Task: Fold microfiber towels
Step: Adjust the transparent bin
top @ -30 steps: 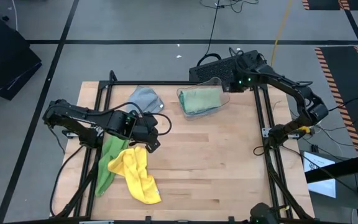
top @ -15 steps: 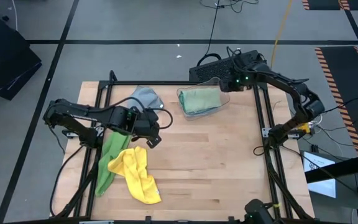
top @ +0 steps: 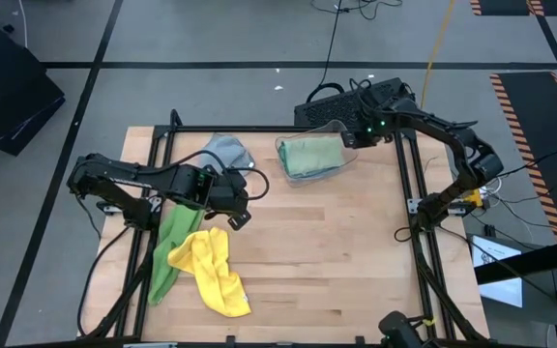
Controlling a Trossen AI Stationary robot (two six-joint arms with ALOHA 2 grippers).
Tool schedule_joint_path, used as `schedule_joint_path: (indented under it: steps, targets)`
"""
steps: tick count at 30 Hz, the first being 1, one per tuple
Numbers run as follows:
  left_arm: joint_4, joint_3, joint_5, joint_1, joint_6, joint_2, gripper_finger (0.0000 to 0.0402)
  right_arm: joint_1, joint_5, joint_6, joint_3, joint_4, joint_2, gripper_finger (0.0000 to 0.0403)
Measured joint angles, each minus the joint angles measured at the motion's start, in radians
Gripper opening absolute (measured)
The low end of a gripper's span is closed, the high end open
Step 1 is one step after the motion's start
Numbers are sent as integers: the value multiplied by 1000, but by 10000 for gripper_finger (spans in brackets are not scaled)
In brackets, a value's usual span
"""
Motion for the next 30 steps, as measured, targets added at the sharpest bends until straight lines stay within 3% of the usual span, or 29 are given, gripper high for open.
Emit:
schedule_joint_path:
  steps: [3,10,20,30]
  targets:
    - [0,0,-2,0,1,0,37,13,2,9,0,-7,-1,7]
    - [0,0,-6,0,1,0,37,54,-3,69,1,-95,-9,20]
    - [0,0,-8,0,13,0,37,100,60,223,0,-230,-108,7]
    - [0,0,-8,0,100,0,37,135,76,362,-33,-246,-143,64]
